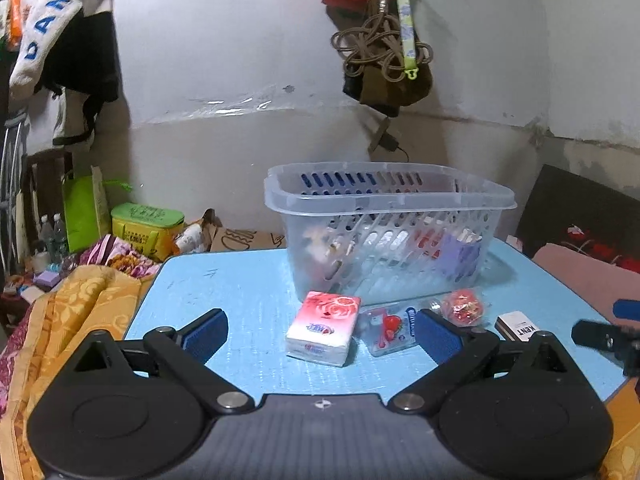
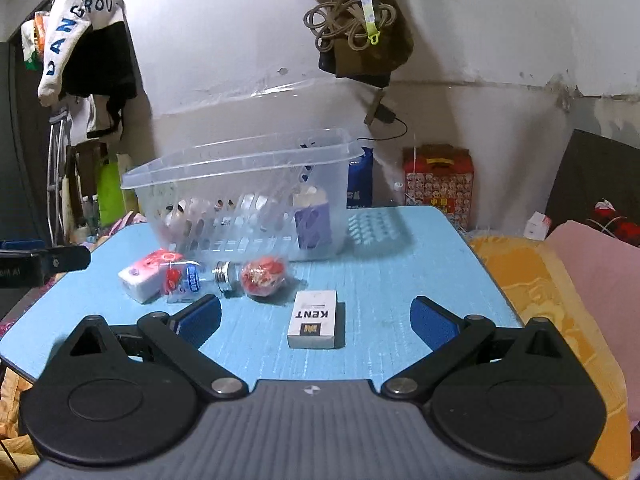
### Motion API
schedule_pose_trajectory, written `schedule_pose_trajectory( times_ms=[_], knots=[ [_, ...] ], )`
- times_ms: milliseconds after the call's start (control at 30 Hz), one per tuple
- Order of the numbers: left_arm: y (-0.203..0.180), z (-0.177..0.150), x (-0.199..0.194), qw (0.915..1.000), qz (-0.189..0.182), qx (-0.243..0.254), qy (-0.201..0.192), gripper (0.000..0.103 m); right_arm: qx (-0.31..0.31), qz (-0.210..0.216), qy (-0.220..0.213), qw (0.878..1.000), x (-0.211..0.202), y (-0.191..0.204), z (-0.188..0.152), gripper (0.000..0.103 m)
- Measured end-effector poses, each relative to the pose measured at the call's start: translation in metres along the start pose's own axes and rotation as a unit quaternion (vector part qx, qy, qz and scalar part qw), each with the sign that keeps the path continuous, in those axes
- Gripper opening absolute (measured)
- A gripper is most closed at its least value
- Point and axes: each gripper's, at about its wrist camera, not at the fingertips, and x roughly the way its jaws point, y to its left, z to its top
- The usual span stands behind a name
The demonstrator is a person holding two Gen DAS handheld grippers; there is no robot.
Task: Organize objects
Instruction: 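Grasp the pink tissue pack with the left tool while the right tool grasps the KENT pack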
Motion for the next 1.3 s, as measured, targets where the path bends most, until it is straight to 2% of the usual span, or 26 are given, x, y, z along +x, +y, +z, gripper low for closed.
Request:
schedule_pose_trajectory(
  times_ms=[67,200,333,467,633,733,867,967,1133,1300],
  knots=[
    [-0.003,-0.001,0.000,1.0000,-0.003,0.007,-0.002,0.101,-0.007,-0.006,0.001,1.000,0.005,0.000,-0.003,0.103],
    [-0.006,-0.005,0.004,0.9997,0.006,0.021,0.009,0.101,0.012,0.008,0.046,0.999,0.021,-0.005,-0.008,0.103],
    [-0.004,-0.012,0.022,0.9978,0.032,0.036,0.044,0.101,0.013,0.006,0.056,0.998,0.025,-0.008,-0.013,0.103],
    [0.006,-0.024,0.038,0.9964,0.017,0.026,0.079,0.100,0.009,-0.011,0.070,0.997,0.033,-0.011,-0.019,0.103],
    [0.004,-0.034,0.048,0.9941,0.016,0.036,0.101,0.100,-0.007,-0.033,0.088,0.996,0.047,-0.007,-0.026,0.103],
    [0.002,-0.040,0.055,0.9924,0.021,0.046,0.113,0.100,-0.035,-0.044,0.075,0.996,0.048,0.000,-0.030,0.103],
    [0.012,-0.042,0.061,0.9930,-0.004,0.005,0.118,0.101,-0.022,-0.039,0.066,0.997,0.052,-0.001,-0.031,0.103],
    [0.012,-0.040,0.069,0.9935,0.001,0.002,0.113,0.103,-0.026,-0.040,0.056,0.997,0.061,0.002,-0.030,0.103],
    [0.016,-0.028,0.086,0.9905,0.021,-0.013,0.136,0.103,-0.036,-0.023,0.074,0.996,0.075,0.008,-0.019,0.103],
    [0.017,-0.018,0.106,0.9899,0.027,-0.016,0.138,0.103,-0.040,-0.016,0.071,0.997,0.077,0.010,-0.019,0.103]
  ],
)
